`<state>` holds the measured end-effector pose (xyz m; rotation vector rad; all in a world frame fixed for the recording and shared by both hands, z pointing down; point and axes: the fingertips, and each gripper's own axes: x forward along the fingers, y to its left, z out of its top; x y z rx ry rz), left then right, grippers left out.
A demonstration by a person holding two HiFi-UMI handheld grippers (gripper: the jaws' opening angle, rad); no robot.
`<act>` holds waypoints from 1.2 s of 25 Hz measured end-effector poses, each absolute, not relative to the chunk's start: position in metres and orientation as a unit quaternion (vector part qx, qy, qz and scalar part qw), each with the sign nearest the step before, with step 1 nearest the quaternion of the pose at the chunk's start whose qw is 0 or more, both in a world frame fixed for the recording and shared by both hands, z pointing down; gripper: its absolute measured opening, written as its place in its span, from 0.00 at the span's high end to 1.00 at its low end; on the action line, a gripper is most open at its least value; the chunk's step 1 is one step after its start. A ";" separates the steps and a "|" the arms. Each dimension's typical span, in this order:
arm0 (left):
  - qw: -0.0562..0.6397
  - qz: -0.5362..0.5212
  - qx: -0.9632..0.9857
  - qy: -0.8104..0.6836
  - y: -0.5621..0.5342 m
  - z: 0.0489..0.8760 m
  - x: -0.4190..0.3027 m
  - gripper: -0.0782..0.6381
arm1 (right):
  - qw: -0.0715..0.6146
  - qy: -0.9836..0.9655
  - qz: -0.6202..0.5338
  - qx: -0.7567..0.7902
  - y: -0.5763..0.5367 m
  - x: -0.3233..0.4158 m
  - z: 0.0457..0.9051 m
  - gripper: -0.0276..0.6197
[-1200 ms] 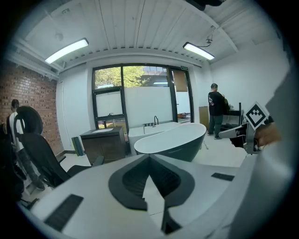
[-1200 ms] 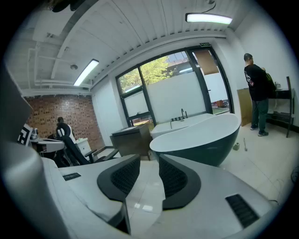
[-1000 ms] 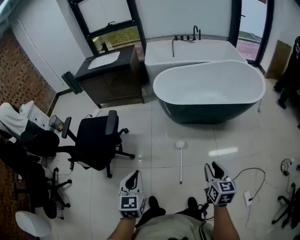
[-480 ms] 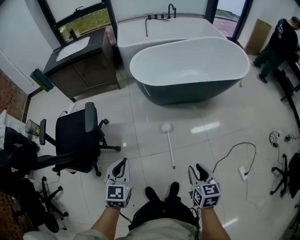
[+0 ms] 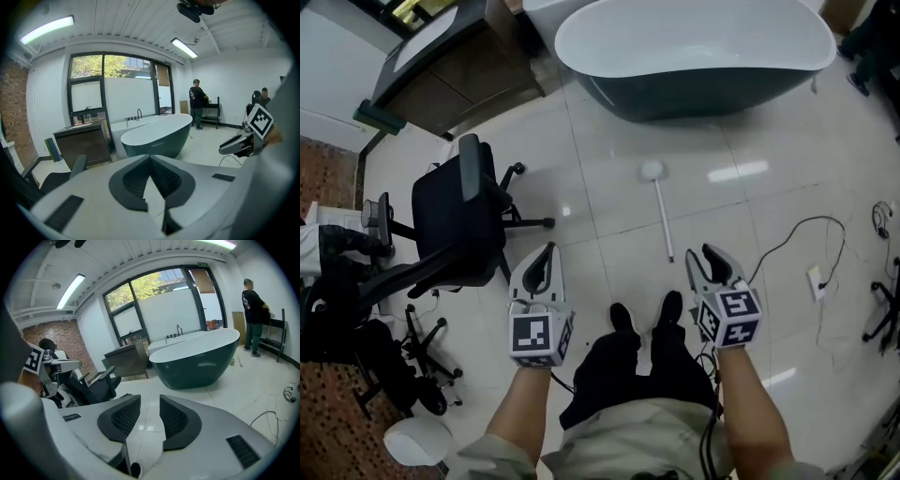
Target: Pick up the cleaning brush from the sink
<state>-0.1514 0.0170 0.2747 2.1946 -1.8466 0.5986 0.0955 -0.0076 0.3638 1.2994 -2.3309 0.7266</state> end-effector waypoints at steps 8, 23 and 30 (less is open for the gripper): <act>0.141 0.201 0.770 -0.589 -0.001 0.366 -0.177 0.90 | 0.236 -0.802 0.274 0.476 -0.023 0.065 0.451 0.73; 0.177 0.196 0.768 -0.583 -0.093 0.647 -0.212 0.90 | 0.237 -0.780 0.268 0.513 -0.088 0.041 0.710 0.72; 0.139 0.206 0.792 -0.558 -0.140 0.790 -0.181 0.89 | 0.249 -0.774 0.266 0.518 -0.125 0.059 0.879 0.72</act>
